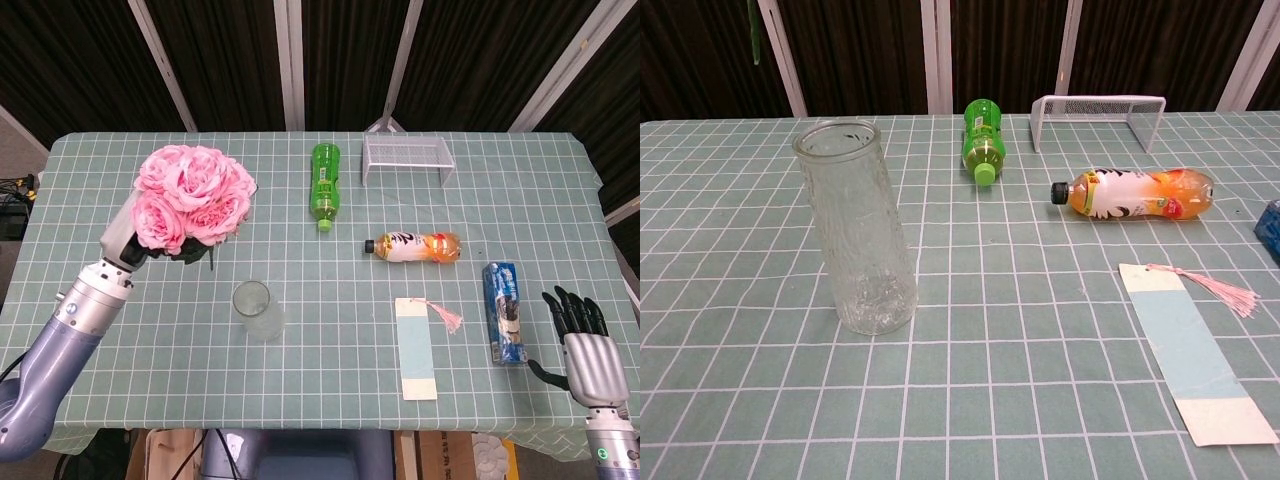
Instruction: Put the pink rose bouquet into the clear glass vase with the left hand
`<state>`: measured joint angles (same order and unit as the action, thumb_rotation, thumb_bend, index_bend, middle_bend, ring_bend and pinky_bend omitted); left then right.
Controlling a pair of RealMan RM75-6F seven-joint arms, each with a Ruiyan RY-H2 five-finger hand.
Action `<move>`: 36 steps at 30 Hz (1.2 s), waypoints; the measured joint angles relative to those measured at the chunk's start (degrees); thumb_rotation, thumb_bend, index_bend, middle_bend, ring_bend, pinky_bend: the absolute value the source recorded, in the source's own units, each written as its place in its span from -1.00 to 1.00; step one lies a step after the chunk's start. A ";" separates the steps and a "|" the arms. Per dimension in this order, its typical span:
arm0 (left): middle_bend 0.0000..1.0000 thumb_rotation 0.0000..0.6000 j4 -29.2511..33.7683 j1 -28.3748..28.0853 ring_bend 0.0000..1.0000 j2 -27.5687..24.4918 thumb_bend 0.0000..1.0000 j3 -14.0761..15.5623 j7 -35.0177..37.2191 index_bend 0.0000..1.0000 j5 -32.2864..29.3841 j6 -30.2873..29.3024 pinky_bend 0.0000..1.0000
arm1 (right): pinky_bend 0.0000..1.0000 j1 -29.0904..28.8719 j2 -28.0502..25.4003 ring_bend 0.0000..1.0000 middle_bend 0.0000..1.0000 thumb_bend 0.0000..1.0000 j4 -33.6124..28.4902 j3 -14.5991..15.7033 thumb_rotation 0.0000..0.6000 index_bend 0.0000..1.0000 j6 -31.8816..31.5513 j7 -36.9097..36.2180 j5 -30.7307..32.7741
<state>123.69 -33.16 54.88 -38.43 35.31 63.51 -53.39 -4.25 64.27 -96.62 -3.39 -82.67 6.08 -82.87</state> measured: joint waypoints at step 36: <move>0.02 1.00 -8.56 -7.16 -0.40 17.57 0.07 16.10 -6.89 -0.06 11.53 -4.53 -0.42 | -1.00 0.01 -0.35 -1.00 -0.93 -0.62 0.79 -0.28 1.00 -0.82 -0.08 -2.81 -0.22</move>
<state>115.13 -40.32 72.45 -22.33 28.41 75.04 -57.91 -4.23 63.92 -95.83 -3.67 -82.74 3.27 -83.09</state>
